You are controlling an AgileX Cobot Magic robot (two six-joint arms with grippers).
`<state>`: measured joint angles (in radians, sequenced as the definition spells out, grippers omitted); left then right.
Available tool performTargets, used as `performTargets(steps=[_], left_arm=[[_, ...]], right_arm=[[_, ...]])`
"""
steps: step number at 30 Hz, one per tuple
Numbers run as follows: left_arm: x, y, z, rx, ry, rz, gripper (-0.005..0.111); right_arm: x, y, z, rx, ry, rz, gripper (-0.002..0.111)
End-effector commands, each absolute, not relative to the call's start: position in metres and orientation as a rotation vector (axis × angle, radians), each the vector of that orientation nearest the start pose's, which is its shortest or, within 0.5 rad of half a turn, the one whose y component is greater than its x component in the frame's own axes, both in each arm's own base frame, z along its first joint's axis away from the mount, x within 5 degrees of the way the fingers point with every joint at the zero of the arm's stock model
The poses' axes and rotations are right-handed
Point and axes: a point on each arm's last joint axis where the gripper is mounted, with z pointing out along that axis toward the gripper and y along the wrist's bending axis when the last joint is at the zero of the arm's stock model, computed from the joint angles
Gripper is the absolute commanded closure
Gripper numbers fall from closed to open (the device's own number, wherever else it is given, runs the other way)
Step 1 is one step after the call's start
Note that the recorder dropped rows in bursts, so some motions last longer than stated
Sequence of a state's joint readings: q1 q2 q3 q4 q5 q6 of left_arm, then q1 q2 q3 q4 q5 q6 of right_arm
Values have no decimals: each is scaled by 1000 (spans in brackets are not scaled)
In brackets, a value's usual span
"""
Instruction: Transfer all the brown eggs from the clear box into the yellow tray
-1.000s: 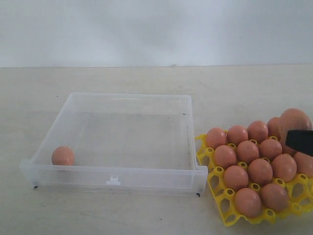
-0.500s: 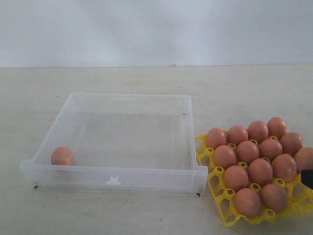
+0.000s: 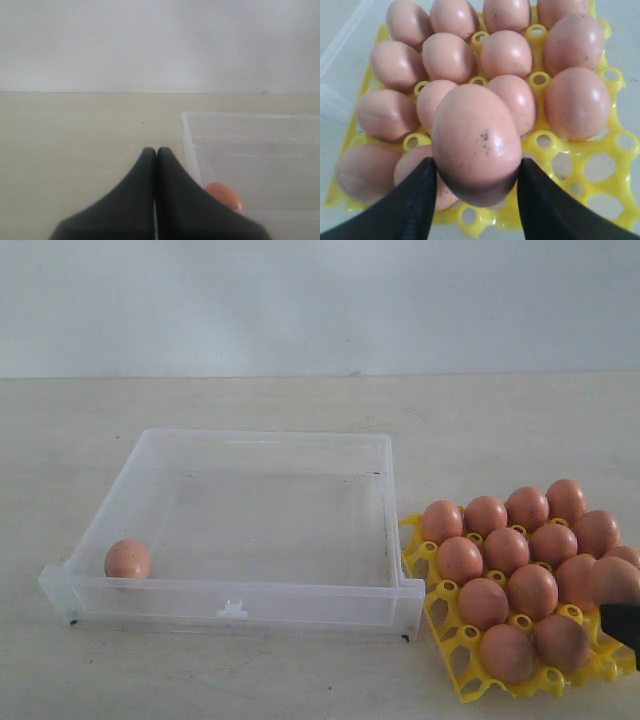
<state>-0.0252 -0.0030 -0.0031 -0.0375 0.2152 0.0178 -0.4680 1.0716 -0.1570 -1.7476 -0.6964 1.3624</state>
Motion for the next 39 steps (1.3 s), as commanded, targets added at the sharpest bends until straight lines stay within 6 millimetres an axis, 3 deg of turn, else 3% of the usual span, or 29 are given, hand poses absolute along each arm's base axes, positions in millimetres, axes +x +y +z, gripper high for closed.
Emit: performTargets(steps=[1,27,32,36,39], left_arm=[[56,-3,194,20,1693,-43,111],[56,-3,194,20,1693,-43,111],[56,-3,194,20,1693,-43,111],[56,-3,194,20,1693,-43,111],[56,-3,194,20,1693,-43,111]], right_arm=[[137,-5,158,-224,2321,363,109],[146,-7,154,-203,2359,413,107],[144,-6,153,-199,2365,430,91],[143,-5,152,-191,2368,439,64],[143,-5,152,-193,2369,436,51]])
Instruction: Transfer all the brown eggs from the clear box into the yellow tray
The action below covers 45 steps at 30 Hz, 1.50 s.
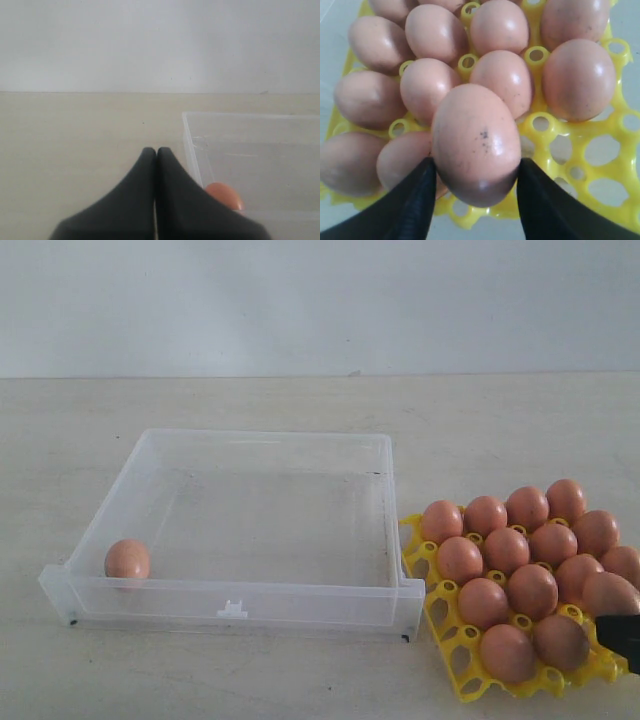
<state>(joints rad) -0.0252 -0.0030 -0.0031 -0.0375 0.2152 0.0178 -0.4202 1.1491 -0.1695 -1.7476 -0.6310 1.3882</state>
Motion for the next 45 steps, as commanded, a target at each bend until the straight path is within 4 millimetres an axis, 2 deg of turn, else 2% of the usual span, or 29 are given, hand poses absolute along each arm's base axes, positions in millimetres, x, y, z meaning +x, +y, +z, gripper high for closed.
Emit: performTargets(steps=[1,5,12,15,18,19,20,21,22,23,24,26,27,29,30,31,32,33,34,35,36,38,41,42,43,44,45], left_arm=[[56,-3,194,20,1693,-43,111],[56,-3,194,20,1693,-43,111],[56,-3,194,20,1693,-43,111],[56,-3,194,20,1693,-43,111],[56,-3,194,20,1693,-43,111],[56,-3,194,20,1693,-43,111],[56,-3,194,20,1693,-43,111],[56,-3,194,20,1693,-43,111],[56,-3,194,20,1693,-43,111],[56,-3,194,20,1693,-43,111],[56,-3,194,20,1693,-43,111],[56,-3,194,20,1693,-43,111],[56,-3,194,20,1693,-43,111],[56,-3,194,20,1693,-43,111],[56,-3,194,20,1693,-43,111],[56,-3,194,20,1693,-43,111],[56,-3,194,20,1693,-43,111],[56,-3,194,20,1693,-43,111],[56,-3,194,20,1693,-43,111],[56,-3,194,20,1693,-43,111],[56,-3,194,20,1693,-43,111],[56,-3,194,20,1693,-43,111],[56,-3,194,20,1693,-43,111],[56,-3,194,20,1693,-43,111],[56,-3,194,20,1693,-43,111],[56,-3,194,20,1693,-43,111],[56,-3,194,20,1693,-43,111]], right_arm=[[143,-6,152,-192,2370,433,48],[143,-8,151,-172,2373,409,43],[155,-12,163,-143,2319,392,43],[164,-12,175,-155,2256,433,43],[174,-6,195,-181,2159,585,44],[179,2,214,-167,2059,771,55],[181,4,223,-157,2006,836,64],[187,6,244,-137,1882,952,98],[190,7,252,-131,1841,973,108],[200,12,268,-147,1780,966,107],[206,15,274,-162,1770,942,108],[220,52,295,-365,1764,832,109],[223,71,300,-487,1771,724,109],[228,106,310,-683,1777,364,109],[233,122,315,-701,1752,159,109],[241,138,322,-673,1702,-130,109],[246,149,322,-691,1683,-250,109],[258,170,315,-753,1701,-374,109],[267,180,309,-786,1754,-393,109],[284,198,293,-818,1929,-373,109],[292,207,287,-840,2046,-367,109],[308,237,284,-1073,2357,-355,109],[322,259,298,-1098,2444,-284,109],[324,266,312,-1057,2453,-198,109],[323,271,318,-1040,2463,-129,109],[319,278,329,-1012,2474,13,109],[318,280,332,-1018,2473,59,109]])
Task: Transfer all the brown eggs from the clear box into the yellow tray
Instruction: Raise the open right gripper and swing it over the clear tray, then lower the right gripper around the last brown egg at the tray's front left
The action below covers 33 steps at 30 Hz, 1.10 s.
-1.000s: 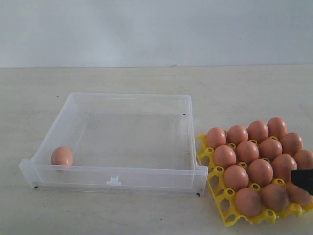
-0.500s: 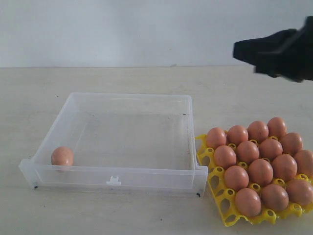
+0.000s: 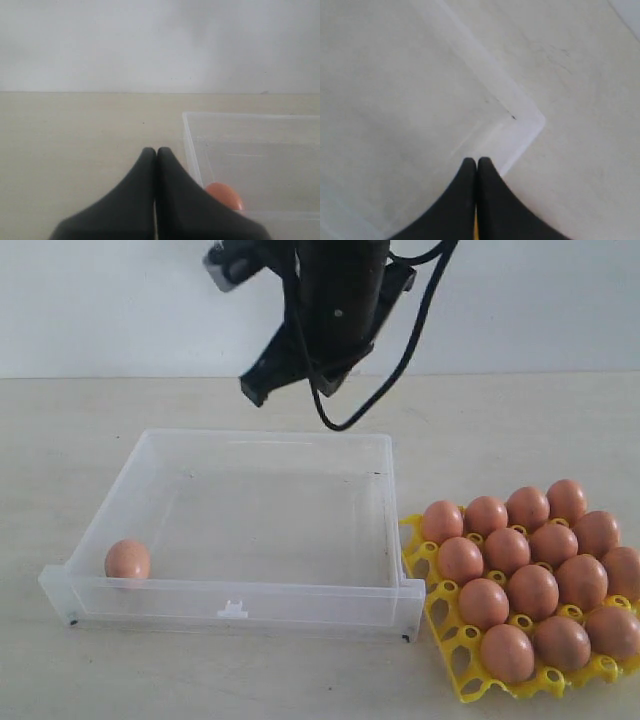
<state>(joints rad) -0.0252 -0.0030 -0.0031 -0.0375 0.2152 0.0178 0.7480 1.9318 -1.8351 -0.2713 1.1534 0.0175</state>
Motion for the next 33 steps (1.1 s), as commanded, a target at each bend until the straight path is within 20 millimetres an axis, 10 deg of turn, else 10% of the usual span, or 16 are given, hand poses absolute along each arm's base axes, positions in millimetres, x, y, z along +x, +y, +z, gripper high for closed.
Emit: performTargets(steps=[1,7,11,17,24,33], left_arm=[[56,-3,194,20,1693,-43,111],[56,-3,194,20,1690,-43,111],[56,-3,194,20,1690,-43,111],[56,-3,194,20,1690,-43,111],[56,-3,194,20,1690,-43,111],[56,-3,195,20,1688,-43,111]], right_arm=[[312,284,337,-1026,2494,152,109],[314,310,313,-1078,2513,407,109],[340,342,243,-1093,2656,454,109],[347,379,232,-1055,2547,876,100],[350,393,218,-969,2541,989,43],[341,401,193,-1002,2629,935,42]])
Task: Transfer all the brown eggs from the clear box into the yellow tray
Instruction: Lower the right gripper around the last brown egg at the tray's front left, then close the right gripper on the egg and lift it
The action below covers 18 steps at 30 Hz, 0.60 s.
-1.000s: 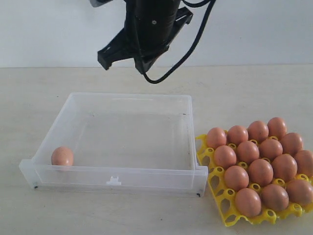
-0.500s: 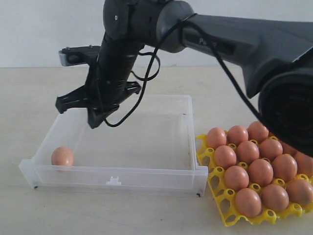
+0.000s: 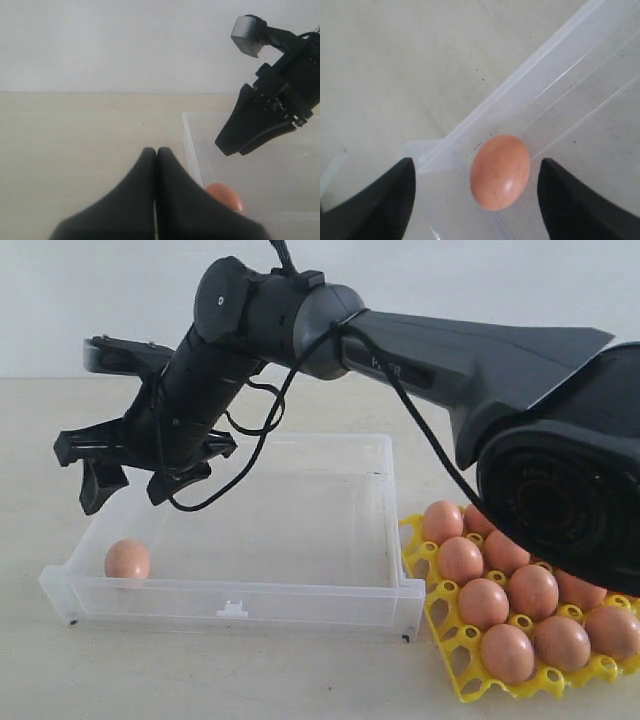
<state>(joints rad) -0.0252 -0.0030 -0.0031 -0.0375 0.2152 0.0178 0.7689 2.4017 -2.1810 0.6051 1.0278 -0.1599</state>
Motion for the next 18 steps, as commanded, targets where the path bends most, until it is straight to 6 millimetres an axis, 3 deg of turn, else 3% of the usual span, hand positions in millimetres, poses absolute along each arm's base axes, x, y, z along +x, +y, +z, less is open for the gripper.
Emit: performTargets(steps=[1,18], left_arm=[[56,-3,195,20,1688,-43,111],[56,-3,194,20,1691,-43,111]], right_arm=[[341,402,187,-991,2651,914,42],[348,405,136,-926,2744,853,43]])
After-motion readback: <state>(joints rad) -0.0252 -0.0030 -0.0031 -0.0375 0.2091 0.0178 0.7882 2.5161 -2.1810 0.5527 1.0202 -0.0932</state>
